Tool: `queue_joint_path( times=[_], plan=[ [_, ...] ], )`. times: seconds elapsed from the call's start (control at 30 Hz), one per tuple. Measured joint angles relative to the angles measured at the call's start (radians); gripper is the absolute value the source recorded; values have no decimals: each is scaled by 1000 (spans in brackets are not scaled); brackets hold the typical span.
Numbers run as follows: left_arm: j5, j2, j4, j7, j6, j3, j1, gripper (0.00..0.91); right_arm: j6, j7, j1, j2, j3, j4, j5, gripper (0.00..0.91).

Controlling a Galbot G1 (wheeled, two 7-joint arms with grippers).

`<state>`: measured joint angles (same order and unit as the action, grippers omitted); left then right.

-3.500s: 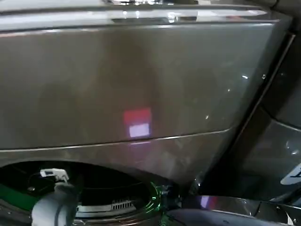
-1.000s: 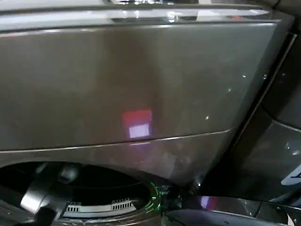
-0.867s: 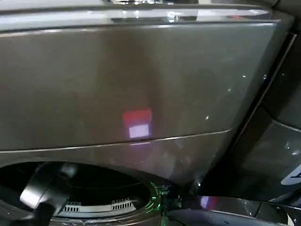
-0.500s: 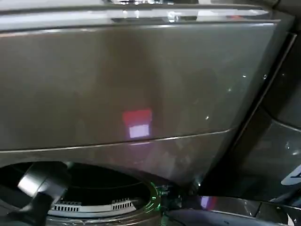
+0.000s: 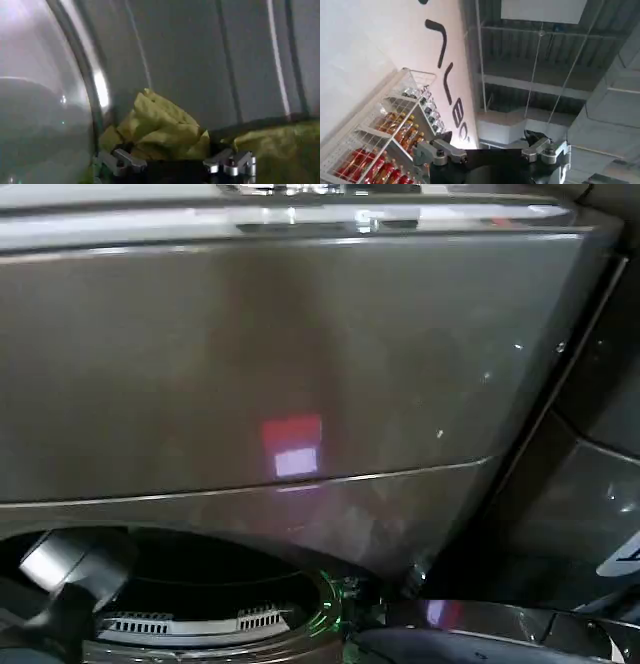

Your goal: Grasp the clothes from the dryer.

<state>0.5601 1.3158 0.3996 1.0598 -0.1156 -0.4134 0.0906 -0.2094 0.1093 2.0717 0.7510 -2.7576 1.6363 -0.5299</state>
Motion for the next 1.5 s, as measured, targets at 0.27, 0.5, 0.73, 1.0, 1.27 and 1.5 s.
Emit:
queue_joint_path(
  times=[0.27,0.5,0.73,1.0,1.27,1.5],
  plan=[
    [-60,-7,-10,12,-37,-26,12,0,0,-1,0,-3,1,-2,0,907],
    [-104,-12,-12,24,-53,-33,15,0,0,-2,-2,-2,0,-2,0,907],
    [-145,-8,-19,25,-61,-33,7,0,0,-2,-1,1,-3,-5,1,907],
    [-207,0,-24,-24,-55,4,-5,0,1,-2,-7,6,0,-5,1,907],
    [-277,11,5,-168,-38,100,-39,0,1,-3,-17,5,10,-2,1,907],
    [-349,11,50,-333,-3,220,-83,0,2,-3,-27,5,18,-2,1,907]
  ],
)
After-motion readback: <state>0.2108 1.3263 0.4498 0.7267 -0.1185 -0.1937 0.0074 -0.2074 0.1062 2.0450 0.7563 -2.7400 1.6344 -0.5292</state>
